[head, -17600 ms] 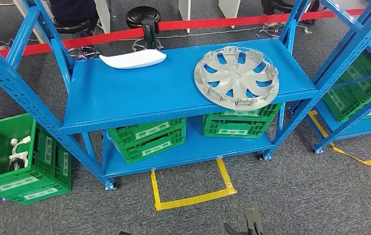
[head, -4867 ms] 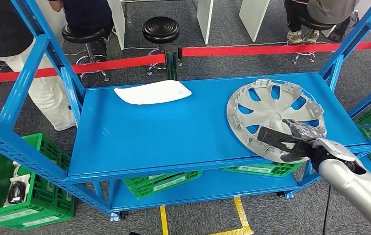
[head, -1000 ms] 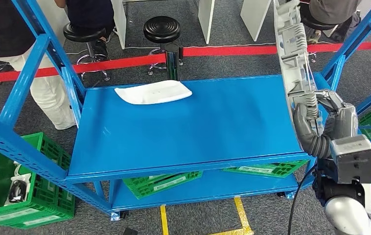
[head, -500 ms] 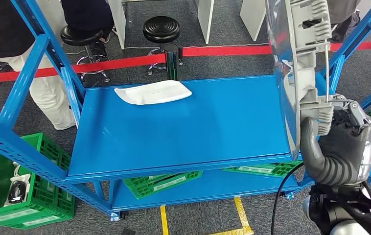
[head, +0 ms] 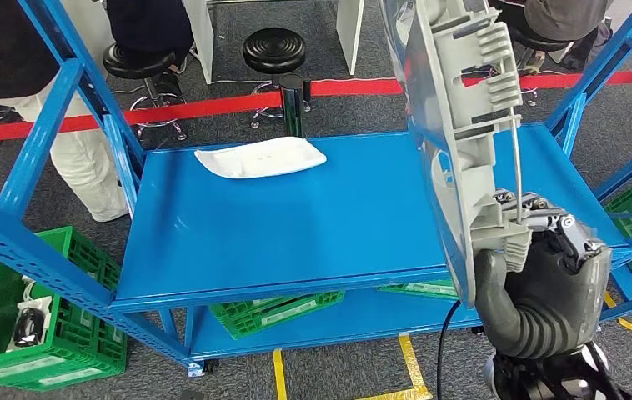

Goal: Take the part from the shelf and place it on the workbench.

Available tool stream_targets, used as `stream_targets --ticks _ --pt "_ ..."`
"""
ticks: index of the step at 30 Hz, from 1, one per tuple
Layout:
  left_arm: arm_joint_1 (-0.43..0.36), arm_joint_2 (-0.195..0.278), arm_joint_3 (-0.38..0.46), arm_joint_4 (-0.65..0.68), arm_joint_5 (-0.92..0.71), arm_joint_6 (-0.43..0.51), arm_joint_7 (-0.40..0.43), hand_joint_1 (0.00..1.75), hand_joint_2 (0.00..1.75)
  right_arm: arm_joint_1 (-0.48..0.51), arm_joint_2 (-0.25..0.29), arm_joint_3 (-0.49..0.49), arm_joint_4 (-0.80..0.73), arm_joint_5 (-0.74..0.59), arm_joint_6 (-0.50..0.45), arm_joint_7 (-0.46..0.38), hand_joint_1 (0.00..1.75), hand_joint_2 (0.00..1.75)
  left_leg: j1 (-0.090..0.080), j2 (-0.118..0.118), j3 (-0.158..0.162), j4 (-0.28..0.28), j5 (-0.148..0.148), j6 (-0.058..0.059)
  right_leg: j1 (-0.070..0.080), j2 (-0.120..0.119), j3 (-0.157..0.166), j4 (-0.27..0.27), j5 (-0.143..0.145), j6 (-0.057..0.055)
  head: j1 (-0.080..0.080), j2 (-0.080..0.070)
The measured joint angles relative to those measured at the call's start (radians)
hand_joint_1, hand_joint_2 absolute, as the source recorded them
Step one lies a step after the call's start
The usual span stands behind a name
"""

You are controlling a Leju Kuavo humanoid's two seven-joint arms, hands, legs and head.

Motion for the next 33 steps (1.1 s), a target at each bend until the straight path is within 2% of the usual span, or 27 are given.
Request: stream_targets --ticks 7,10,12,14,16,17,18,19,20,21,22,23,26,27,28,29,31,32,33 --pt "0.000 0.013 0.023 0.000 0.023 0.011 0.004 0.00 1.75 0.012 0.047 0.056 0.036 -0.020 -0.046 -0.057 1.75 1.75 -0.004 -0.001 -0.001 0.003 -0.002 0.003 -0.002 0.000 0.001 -0.004 0.002 0.003 -0.001 0.000" --pt "0.000 0.018 0.031 0.000 0.028 0.011 0.013 0.00 1.75 0.020 0.062 0.066 0.052 -0.029 -0.066 -0.072 1.75 1.75 -0.005 -0.001 0.000 0.001 0.001 0.008 -0.003 0.000 0.002 -0.008 0.006 0.009 -0.004 0.000" --pt "0.000 0.022 0.034 -0.001 0.030 0.011 0.020 0.00 1.75 0.023 0.068 0.072 0.062 -0.031 -0.076 -0.078 1.75 1.75 0.000 0.000 0.006 -0.011 0.012 0.016 -0.003 -0.001 -0.003 0.003 -0.006 0.014 -0.004 0.000" --pt "0.000 0.023 0.037 -0.001 0.031 0.010 0.027 0.00 1.75 0.027 0.070 0.077 0.071 -0.031 -0.085 -0.082 1.75 1.75 0.003 0.001 0.011 -0.020 0.020 0.021 -0.003 -0.002 -0.035 0.082 -0.060 0.016 0.004 0.000" --pt "0.001 0.023 0.038 -0.001 0.032 0.007 0.034 0.00 1.75 0.035 0.071 0.080 0.080 -0.032 -0.095 -0.084 1.75 1.75 0.002 0.001 0.011 -0.021 0.021 0.023 -0.002 -0.002 -0.090 0.216 -0.121 0.018 0.012 0.000" --pt "0.002 0.023 0.038 -0.001 0.032 0.005 0.037 0.00 1.75 0.038 0.072 0.082 0.084 -0.032 -0.099 -0.084 1.75 1.75 0.001 0.001 0.011 -0.020 0.020 0.022 -0.002 -0.002 -0.108 0.261 -0.131 0.018 0.014 0.000" --pt "0.002 0.023 0.038 -0.001 0.032 0.005 0.039 0.00 1.75 0.041 0.073 0.083 0.088 -0.033 -0.102 -0.084 1.75 1.75 0.001 0.001 0.012 -0.020 0.020 0.022 -0.003 -0.002 -0.111 0.270 -0.120 0.017 0.015 0.000" --pt "0.002 0.023 0.038 -0.001 0.032 0.004 0.039 0.00 1.75 0.042 0.074 0.084 0.092 -0.033 -0.103 -0.084 1.75 1.75 0.001 0.000 0.013 -0.020 0.019 0.020 -0.003 -0.002 -0.096 0.239 -0.091 0.015 0.016 0.000" --pt "0.002 0.023 0.038 -0.001 0.032 0.004 0.039 0.00 1.75 0.043 0.075 0.085 0.095 -0.033 -0.104 -0.084 1.75 1.75 0.001 -0.002 0.015 -0.020 0.017 0.017 -0.003 -0.002 -0.066 0.176 -0.052 0.011 0.017 0.000" --pt "0.002 0.022 0.038 -0.001 0.031 0.004 0.039 0.00 1.75 0.044 0.075 0.086 0.099 -0.033 -0.105 -0.084 1.75 1.75 0.000 -0.004 0.016 -0.019 0.015 0.013 -0.001 -0.002 -0.032 0.111 -0.025 0.006 0.017 0.000" --pt "0.002 0.021 0.038 -0.001 0.031 0.004 0.040 0.00 1.75 0.046 0.075 0.087 0.102 -0.034 -0.106 -0.084 1.75 1.75 -0.001 -0.006 0.016 -0.019 0.014 0.008 0.001 -0.001 -0.004 0.056 -0.008 0.001 0.017 0.000" --pt "0.001 0.021 0.038 -0.002 0.029 0.004 0.041 0.00 1.75 0.049 0.076 0.088 0.105 -0.036 -0.109 -0.084 1.75 1.75 -0.001 -0.007 0.015 -0.018 0.014 0.002 0.003 0.000 0.013 0.021 -0.002 -0.004 0.016 0.000" --pt "0.002 0.016 0.039 -0.002 0.021 0.002 0.049 0.00 1.75 0.058 0.076 0.089 0.114 -0.043 -0.124 -0.084 1.75 1.75 0.000 -0.009 0.010 -0.017 0.014 -0.016 0.006 -0.002 0.018 -0.003 -0.007 -0.024 0.013 0.000" --pt "0.002 0.014 0.039 -0.002 0.017 0.001 0.053 0.00 1.75 0.062 0.076 0.089 0.117 -0.044 -0.128 -0.084 1.75 1.75 0.001 -0.008 0.005 -0.009 0.004 -0.022 0.005 -0.004 0.017 -0.008 -0.006 -0.031 0.010 0.000" --pt "0.002 0.012 0.039 -0.002 0.013 -0.001 0.057 0.00 1.75 0.066 0.076 0.089 0.119 -0.045 -0.132 -0.084 1.75 1.75 0.002 -0.008 -0.006 0.017 -0.019 -0.027 0.003 -0.006 0.016 -0.012 -0.002 -0.038 0.005 0.000" --pt "0.002 0.011 0.039 -0.001 0.010 -0.004 0.061 0.00 1.75 0.069 0.076 0.089 0.121 -0.046 -0.135 -0.083 1.75 1.75 0.004 -0.008 -0.025 0.062 -0.052 -0.031 0.002 -0.009 0.015 -0.016 0.002 -0.043 -0.001 0.000" --pt "0.003 0.007 0.038 -0.001 0.004 -0.007 0.065 0.00 1.75 0.074 0.076 0.089 0.125 -0.046 -0.139 -0.083 1.75 1.75 0.007 -0.008 -0.079 0.191 -0.120 -0.037 0.004 -0.012 0.009 -0.016 0.006 -0.048 -0.012 0.000" --pt "0.003 0.005 0.038 -0.001 0.002 -0.007 0.066 0.00 1.75 0.074 0.076 0.089 0.128 -0.046 -0.139 -0.083 1.75 1.75 0.009 -0.008 -0.098 0.239 -0.135 -0.040 0.005 -0.013 0.006 -0.015 0.008 -0.049 -0.014 0.000" --pt "0.004 0.004 0.038 -0.001 0.001 -0.007 0.064 0.00 1.75 0.074 0.076 0.089 0.130 -0.046 -0.139 -0.083 1.75 1.75 0.011 -0.008 -0.103 0.256 -0.130 -0.041 0.005 -0.014 0.003 -0.015 0.010 -0.049 -0.016 0.000"
